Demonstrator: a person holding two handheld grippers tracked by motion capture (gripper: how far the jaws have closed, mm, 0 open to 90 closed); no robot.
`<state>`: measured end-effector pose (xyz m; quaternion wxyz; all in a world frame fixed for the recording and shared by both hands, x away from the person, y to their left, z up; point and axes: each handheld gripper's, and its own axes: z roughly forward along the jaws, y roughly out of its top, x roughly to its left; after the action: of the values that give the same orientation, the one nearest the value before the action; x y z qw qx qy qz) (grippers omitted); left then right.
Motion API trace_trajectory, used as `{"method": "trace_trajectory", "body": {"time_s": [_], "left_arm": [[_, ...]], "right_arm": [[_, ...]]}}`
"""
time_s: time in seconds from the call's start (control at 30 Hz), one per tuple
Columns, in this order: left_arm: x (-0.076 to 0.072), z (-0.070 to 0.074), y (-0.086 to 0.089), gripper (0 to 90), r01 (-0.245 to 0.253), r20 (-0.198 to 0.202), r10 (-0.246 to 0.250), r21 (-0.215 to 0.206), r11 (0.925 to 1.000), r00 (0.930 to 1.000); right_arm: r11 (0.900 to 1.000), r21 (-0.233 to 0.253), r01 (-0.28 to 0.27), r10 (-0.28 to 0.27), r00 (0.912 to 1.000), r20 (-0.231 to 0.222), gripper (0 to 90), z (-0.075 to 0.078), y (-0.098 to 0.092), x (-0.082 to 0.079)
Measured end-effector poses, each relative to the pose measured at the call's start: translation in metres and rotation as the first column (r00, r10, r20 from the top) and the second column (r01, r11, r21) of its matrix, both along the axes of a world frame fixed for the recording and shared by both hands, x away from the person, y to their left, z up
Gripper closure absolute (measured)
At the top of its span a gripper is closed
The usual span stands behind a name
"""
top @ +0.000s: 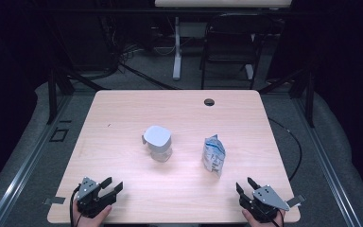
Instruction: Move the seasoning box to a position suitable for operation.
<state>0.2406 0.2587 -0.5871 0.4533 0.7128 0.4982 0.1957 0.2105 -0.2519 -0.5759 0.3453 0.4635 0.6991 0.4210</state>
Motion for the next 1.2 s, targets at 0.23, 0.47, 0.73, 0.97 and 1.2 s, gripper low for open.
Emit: {"method": "trace_trajectory", "body": {"time_s": [0.23,0.47,0.73,0.97,1.2], "left_arm": [[0.0,0.003,-0.002,57.7,0.013,-0.026,-0.012,0.039,0.9991,0.9996],[0.009,0.006,-0.008,60.6,0.025,-0.035,-0.024,0.017,0.9995,0.9991],[0.024,0.016,-0.019,56.0,0.056,-0.027,-0.056,-0.012,0.9984,0.9981],[0.038,0.027,-0.023,57.3,0.048,-0.019,-0.048,-0.007,0.9988,0.9987],[0.061,0.044,-0.022,57.7,0.037,-0.007,-0.037,-0.009,0.9993,0.9993]], "right_arm": [[1.0,0.0,-0.012,0.012,0.9999,0.008,49.9,0.002,0.003,-0.001],[1.0,-0.006,-0.021,0.021,0.9997,0.007,54.7,-0.001,0.001,-0.002],[1.0,-0.007,-0.023,0.023,0.9996,0.016,53.6,0.001,-0.004,-0.006],[1.0,0.021,-0.016,0.016,0.9999,-0.002,51.5,-0.001,-0.007,-0.007],[1.0,0.024,-0.01,0.01,0.9999,-0.002,50.8,-0.001,-0.009,-0.007]]}}
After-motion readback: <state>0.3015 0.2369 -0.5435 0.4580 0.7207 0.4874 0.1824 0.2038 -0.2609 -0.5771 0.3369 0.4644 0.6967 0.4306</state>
